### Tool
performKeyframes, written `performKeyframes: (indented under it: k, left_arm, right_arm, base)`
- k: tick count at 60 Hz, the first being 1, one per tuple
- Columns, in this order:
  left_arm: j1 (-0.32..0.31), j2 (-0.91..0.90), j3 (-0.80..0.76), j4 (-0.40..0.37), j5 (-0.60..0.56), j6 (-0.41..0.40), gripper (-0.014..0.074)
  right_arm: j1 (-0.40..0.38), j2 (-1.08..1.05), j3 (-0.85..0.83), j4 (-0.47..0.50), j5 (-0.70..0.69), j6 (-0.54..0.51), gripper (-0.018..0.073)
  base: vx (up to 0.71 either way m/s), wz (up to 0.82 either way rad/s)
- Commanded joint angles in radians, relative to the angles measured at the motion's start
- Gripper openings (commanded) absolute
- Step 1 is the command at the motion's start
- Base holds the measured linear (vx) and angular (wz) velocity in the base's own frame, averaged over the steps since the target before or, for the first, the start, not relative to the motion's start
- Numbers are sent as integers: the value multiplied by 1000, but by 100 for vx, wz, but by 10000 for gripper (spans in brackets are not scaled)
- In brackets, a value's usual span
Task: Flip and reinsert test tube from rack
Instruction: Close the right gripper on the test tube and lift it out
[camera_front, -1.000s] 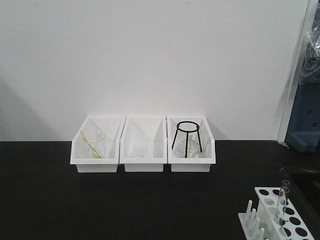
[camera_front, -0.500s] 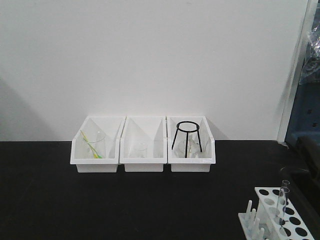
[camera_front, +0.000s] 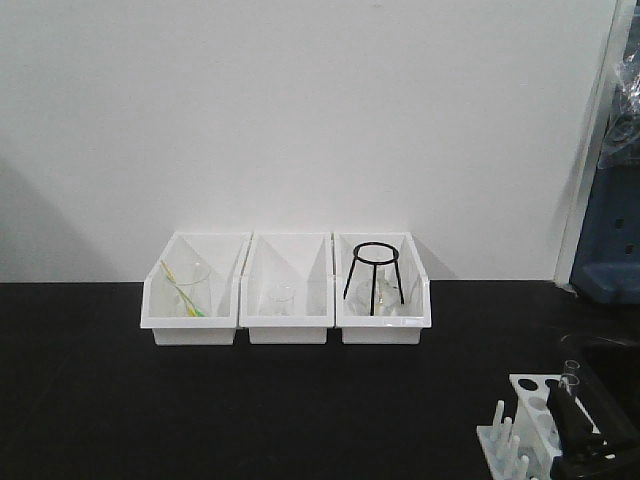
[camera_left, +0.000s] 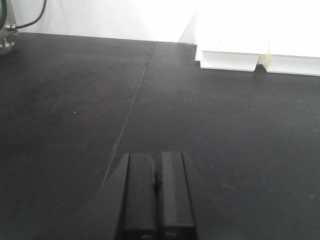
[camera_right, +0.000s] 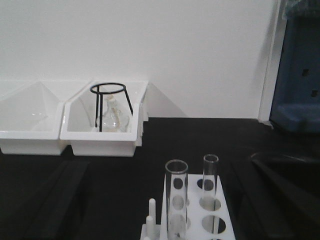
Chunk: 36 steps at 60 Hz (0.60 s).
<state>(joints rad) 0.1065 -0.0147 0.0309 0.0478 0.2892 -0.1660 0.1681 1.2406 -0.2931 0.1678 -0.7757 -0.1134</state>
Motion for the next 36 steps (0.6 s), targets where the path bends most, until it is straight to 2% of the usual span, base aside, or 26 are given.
performKeyframes:
  k: [1, 24, 36]
  left_arm:
    - [-7, -3, 2, -4, -88, 0, -6]
    - [-7, -3, 2, -4, -88, 0, -6]
    - [-7, -3, 2, -4, -88, 0, -6]
  right_arm:
    - [4, 61, -29, -2, -187, -2, 550]
    - [3, 330, -143, 3, -342, 4, 532]
    - [1, 394, -192, 16, -347, 1, 529]
  base:
    - [0, 0]
    - [0, 0]
    - [0, 0]
